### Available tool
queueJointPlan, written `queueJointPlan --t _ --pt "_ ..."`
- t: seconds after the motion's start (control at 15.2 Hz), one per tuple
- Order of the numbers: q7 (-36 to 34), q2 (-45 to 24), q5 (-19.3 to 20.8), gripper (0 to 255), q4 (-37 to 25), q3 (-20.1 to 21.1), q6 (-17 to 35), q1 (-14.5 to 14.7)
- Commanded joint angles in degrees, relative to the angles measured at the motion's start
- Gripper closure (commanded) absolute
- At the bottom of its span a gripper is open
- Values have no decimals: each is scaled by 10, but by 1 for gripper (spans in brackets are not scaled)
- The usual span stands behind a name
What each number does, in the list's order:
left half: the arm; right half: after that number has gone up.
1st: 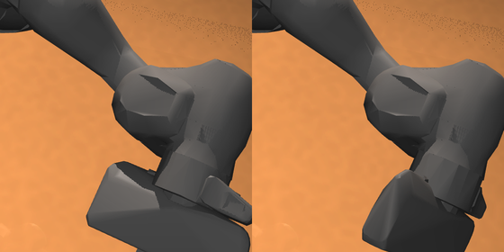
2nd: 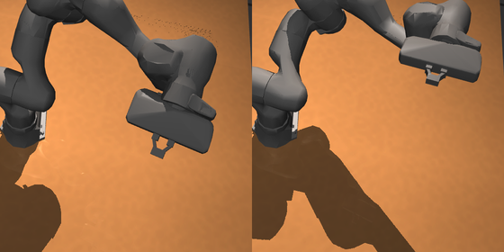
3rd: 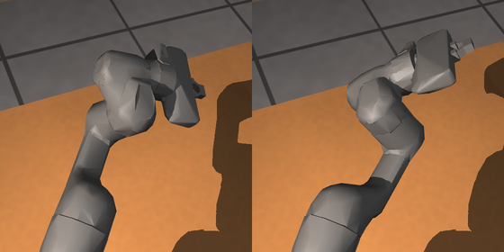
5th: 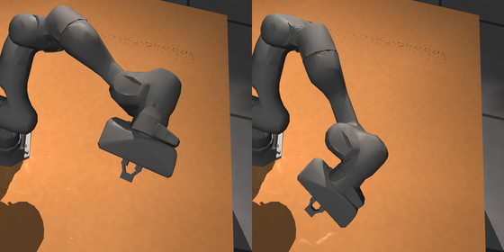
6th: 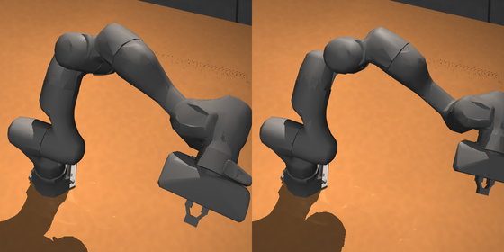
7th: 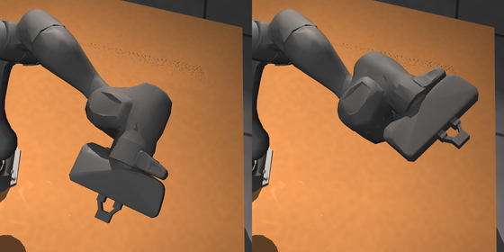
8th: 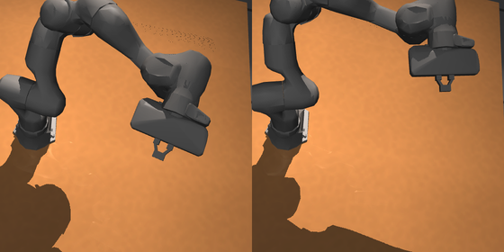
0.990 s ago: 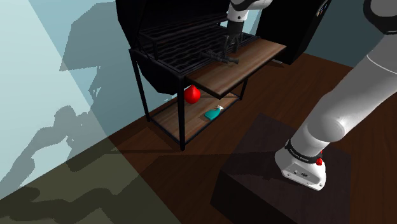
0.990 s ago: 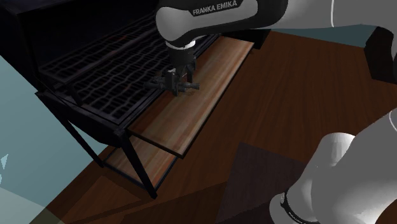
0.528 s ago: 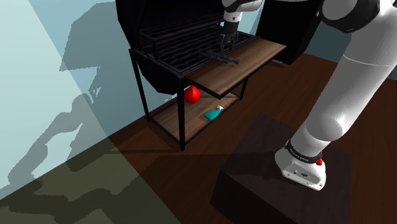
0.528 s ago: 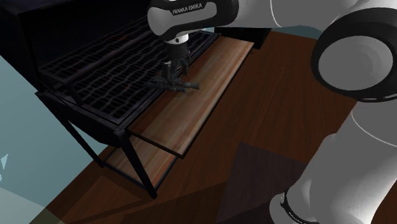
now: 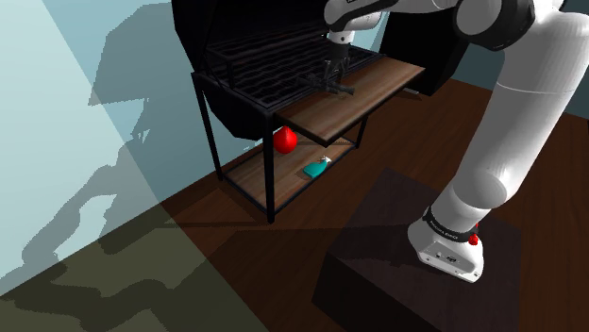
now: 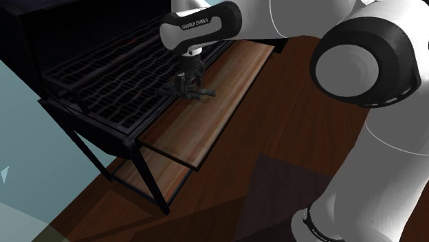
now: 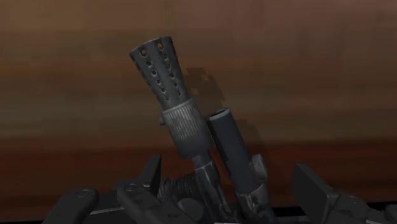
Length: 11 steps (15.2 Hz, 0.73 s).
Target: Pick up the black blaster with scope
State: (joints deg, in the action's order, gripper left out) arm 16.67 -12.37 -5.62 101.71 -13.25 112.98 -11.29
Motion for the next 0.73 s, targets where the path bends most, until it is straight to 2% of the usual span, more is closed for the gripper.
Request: queueJointPlan --t 0.0,0.07,0.13,0.66 --pt "1 -3 -1 0 5 0 9 0" --pt "1 -4 -1 0 5 0 9 0" --pt "0 -4 -1 255 4 1 9 0" --pt "0 -4 -1 255 4 1 9 0"
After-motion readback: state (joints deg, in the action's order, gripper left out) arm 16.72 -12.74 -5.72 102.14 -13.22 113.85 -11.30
